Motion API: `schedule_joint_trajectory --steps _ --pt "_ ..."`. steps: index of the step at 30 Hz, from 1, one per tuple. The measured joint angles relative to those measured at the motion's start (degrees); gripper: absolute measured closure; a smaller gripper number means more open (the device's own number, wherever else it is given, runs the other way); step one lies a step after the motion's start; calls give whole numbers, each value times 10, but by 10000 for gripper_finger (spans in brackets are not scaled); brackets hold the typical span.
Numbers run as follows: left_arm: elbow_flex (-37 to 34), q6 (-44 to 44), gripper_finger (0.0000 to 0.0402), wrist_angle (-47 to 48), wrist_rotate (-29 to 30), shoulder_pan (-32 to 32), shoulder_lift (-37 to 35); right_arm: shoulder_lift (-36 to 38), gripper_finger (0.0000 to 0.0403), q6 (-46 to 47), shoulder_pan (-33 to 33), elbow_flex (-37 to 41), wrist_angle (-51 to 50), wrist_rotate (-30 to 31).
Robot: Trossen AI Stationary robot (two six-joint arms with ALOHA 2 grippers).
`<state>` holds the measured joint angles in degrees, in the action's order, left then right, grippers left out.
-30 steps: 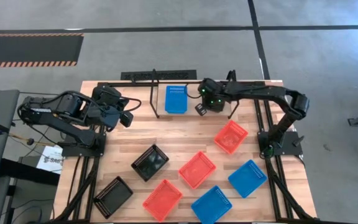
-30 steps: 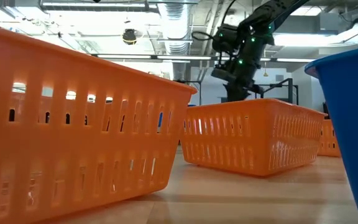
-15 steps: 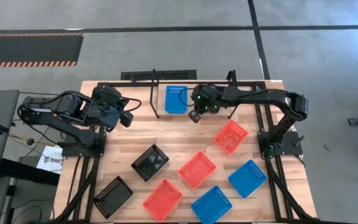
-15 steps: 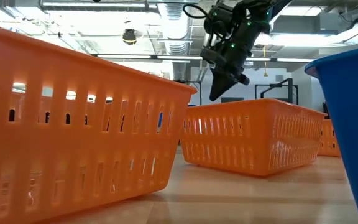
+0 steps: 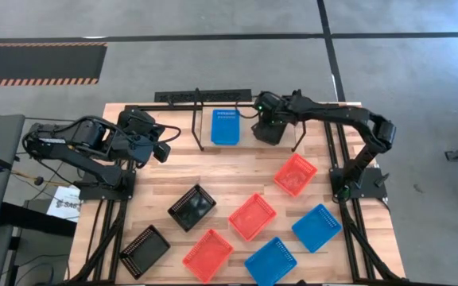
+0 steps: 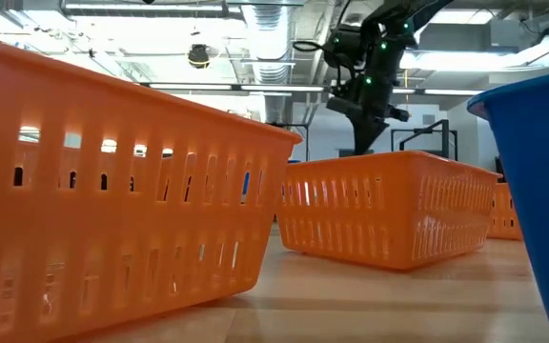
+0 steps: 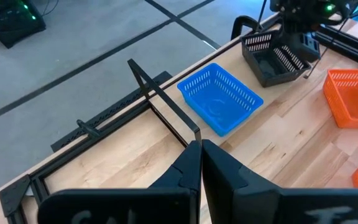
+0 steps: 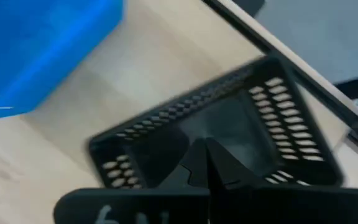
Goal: Stack baskets on shelf by color
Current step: Adjust the black bin on the shelf
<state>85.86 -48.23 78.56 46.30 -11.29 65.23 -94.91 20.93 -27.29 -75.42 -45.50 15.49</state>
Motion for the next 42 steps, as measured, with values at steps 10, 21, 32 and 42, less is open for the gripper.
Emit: schedule_joint_trajectory --steps 10,21,32,42 --pt "0 4 401 0 0 0 0 0 403 -15 -44 0 24 25" --pt "0 6 401 0 0 0 0 0 403 26 -52 1 34 -4" --pt "0 6 401 0 -1 0 0 -1 403 51 1 30 56 -34" --pt "0 6 401 0 0 0 0 -1 403 47 58 30 55 7"
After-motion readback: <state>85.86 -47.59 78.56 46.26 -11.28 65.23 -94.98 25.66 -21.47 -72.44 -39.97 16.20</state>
